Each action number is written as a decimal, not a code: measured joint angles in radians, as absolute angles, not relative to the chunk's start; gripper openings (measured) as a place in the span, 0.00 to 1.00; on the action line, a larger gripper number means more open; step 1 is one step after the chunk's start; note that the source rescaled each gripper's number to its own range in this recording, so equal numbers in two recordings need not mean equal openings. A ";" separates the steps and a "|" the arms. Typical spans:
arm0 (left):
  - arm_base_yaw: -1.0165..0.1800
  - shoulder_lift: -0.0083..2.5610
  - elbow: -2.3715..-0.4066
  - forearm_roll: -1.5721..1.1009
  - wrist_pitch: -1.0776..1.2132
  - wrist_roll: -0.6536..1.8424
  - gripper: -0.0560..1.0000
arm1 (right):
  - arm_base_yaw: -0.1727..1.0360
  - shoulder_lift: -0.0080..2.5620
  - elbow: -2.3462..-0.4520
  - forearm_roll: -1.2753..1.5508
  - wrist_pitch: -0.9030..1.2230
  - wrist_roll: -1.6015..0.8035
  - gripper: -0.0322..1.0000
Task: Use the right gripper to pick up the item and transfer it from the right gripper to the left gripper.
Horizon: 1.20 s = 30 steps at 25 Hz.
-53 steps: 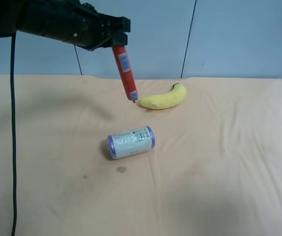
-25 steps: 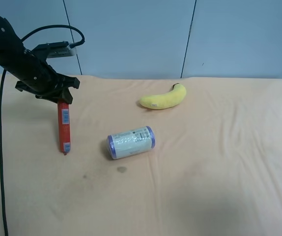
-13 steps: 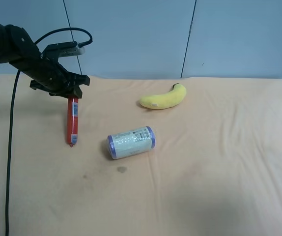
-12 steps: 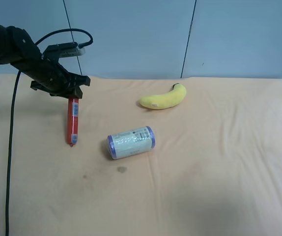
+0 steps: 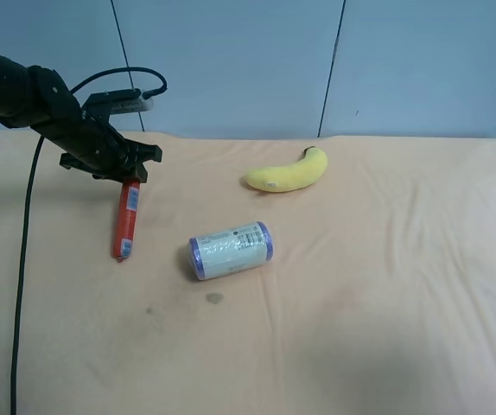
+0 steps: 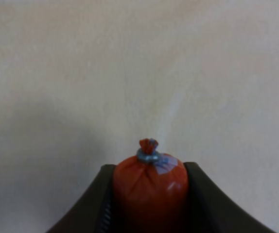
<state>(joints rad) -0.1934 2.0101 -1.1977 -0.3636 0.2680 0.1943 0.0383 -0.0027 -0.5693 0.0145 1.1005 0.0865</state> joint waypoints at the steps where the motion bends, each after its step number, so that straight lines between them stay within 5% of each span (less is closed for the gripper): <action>1: -0.193 2.010 -1.198 -0.364 0.263 0.194 0.05 | 0.038 -0.003 -0.569 0.014 1.101 0.087 1.00; 7: -0.193 2.012 -1.198 -0.364 0.258 0.194 0.05 | 0.038 -0.003 -0.569 0.014 1.101 0.087 1.00; 9: -0.193 2.012 -1.198 -0.364 0.257 0.194 0.13 | 0.038 -0.003 -0.569 0.014 1.101 0.087 1.00; 13: -0.193 2.012 -1.198 -0.364 0.252 0.194 0.78 | 0.038 -0.003 -0.569 0.014 1.101 0.087 1.00; 15: -0.193 2.012 -1.198 -0.364 0.252 0.194 0.93 | 0.038 -0.003 -0.569 0.014 1.101 0.087 1.00; 30: -0.193 2.006 -1.198 -0.363 0.271 0.194 0.99 | 0.038 -0.003 -0.569 0.014 1.101 0.087 1.00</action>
<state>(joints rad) -0.1934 2.0063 -1.1977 -0.3627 0.2706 0.1943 0.0383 -0.0027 -0.5693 0.0145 1.1005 0.0865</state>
